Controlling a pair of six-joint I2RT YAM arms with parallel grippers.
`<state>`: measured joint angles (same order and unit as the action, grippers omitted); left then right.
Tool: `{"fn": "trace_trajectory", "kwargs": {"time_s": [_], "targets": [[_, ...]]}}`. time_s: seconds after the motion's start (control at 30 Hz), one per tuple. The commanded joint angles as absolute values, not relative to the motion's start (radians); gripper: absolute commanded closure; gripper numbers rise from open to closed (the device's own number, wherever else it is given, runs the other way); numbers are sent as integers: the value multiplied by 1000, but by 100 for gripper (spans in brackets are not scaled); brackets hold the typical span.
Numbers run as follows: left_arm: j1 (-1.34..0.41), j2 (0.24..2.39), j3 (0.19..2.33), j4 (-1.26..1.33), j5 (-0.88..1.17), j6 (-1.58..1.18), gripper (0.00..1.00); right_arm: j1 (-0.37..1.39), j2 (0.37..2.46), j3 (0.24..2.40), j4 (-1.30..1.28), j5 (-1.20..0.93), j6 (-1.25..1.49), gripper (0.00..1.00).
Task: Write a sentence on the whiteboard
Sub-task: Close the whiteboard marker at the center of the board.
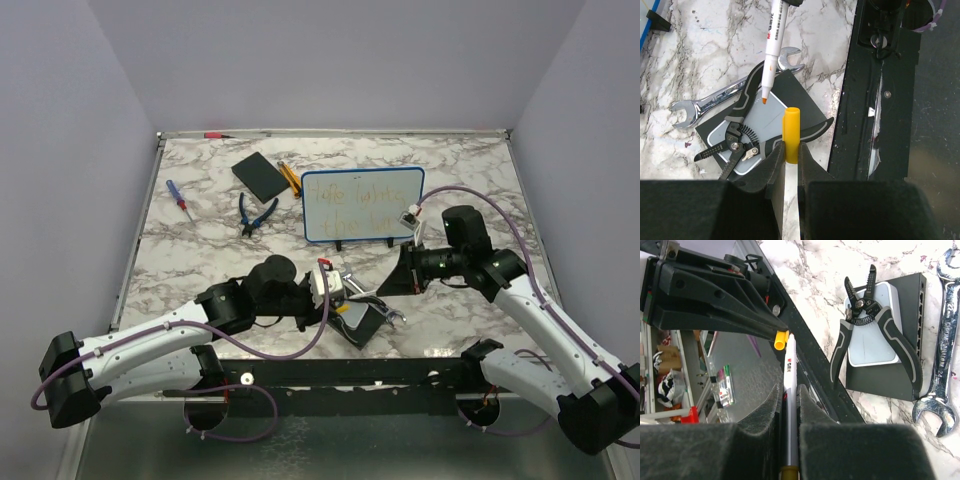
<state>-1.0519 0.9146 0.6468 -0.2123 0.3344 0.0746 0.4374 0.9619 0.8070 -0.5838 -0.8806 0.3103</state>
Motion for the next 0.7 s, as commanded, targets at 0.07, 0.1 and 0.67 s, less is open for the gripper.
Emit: {"fn": "trace_trajectory", "kwargs": {"time_s": [0.07,0.1,0.67], "targets": [[-1062,924,644,-223,319,93,100,433,964,841,-657,-945,266,100],[-1063,923,644,-224,317,95,100,433,966,845,-670,-945,257,100],[-1075,928,643,-224,321,94,100,433,987,830,-657,-982,251,99]]}}
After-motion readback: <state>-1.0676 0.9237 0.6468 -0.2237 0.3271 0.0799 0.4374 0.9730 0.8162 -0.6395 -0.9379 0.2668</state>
